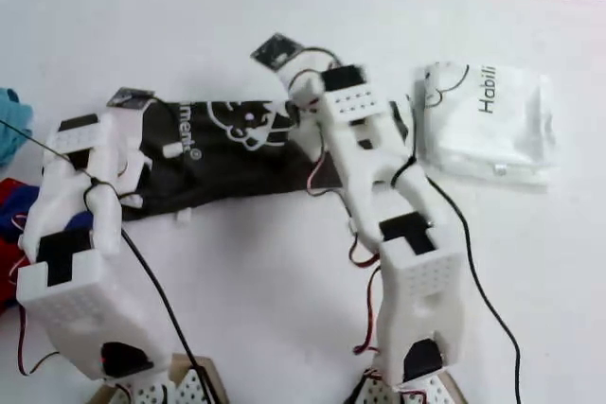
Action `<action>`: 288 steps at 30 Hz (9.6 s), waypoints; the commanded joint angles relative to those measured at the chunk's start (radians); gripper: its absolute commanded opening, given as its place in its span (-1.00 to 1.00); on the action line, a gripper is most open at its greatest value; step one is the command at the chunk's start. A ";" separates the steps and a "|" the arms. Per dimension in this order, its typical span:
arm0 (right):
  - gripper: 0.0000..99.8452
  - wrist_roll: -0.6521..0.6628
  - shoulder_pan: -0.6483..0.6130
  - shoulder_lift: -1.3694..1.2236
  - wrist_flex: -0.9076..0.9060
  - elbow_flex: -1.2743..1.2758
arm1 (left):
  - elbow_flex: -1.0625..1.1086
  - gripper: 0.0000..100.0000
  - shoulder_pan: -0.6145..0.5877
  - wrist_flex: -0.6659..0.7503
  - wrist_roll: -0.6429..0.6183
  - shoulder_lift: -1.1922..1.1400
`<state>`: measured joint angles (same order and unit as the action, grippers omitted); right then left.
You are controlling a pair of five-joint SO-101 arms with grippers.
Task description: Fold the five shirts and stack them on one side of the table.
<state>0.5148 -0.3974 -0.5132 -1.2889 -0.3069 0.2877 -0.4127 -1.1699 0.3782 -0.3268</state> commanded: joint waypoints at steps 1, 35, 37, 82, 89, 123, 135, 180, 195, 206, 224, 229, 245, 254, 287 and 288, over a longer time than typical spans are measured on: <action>-0.96 -0.031 -0.022 0.030 0.053 0.025 | -0.002 -0.95 -0.006 0.031 -0.032 -0.005; -0.96 -0.028 -0.047 0.395 0.094 0.227 | -0.177 -0.95 0.002 -0.187 -0.146 0.181; -0.95 -0.028 -0.033 0.460 0.056 0.227 | -0.176 -0.94 -0.032 -0.155 -0.193 0.167; -0.96 0.298 0.799 1.494 0.159 1.468 | -1.495 -0.95 -0.018 -0.621 -0.328 -0.839; -0.96 0.305 0.865 1.557 0.303 1.703 | -1.155 -0.95 -0.005 -0.618 -0.328 -0.453; -0.96 0.241 0.868 1.564 0.423 1.803 | -1.598 -0.95 0.867 -0.413 -0.330 -0.511; -0.96 0.236 0.868 1.564 0.423 1.803 | -1.678 -0.95 0.878 -0.324 -0.328 -0.632; -0.96 -0.212 0.176 0.544 0.024 0.293 | -0.205 -0.95 -0.158 -0.258 -0.193 0.548; -0.96 -0.206 0.044 -0.108 -0.139 -0.307 | 0.796 -0.95 -0.350 0.292 -0.138 0.931; -0.96 -0.204 0.036 -0.223 -0.191 -0.509 | 0.923 -0.95 -0.348 0.427 -0.141 0.931; -0.96 -0.203 0.087 -0.323 -0.344 -0.572 | 0.929 -0.95 -0.313 0.425 -0.143 0.931; -0.96 -0.143 0.136 -0.262 -0.400 -0.572 | 0.929 -0.95 -0.311 0.425 -0.143 0.931; -0.96 0.071 0.257 -0.085 -0.479 -0.275 | 0.929 -0.95 -0.311 0.425 -0.143 0.930; -0.96 0.120 0.246 0.137 -0.433 -0.173 | 0.929 -0.95 -0.311 0.425 -0.143 0.930; -0.96 0.054 0.266 -0.047 -0.417 -0.170 | 0.929 -0.95 -0.311 0.425 -0.143 0.930; -0.96 0.064 0.277 -0.047 -0.432 -0.170 | 0.929 -0.95 -0.311 0.425 -0.143 0.930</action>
<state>0.5424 -0.1550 -0.6421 -1.6709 -0.4649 1.2190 -0.7350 -0.7587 0.2355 0.5800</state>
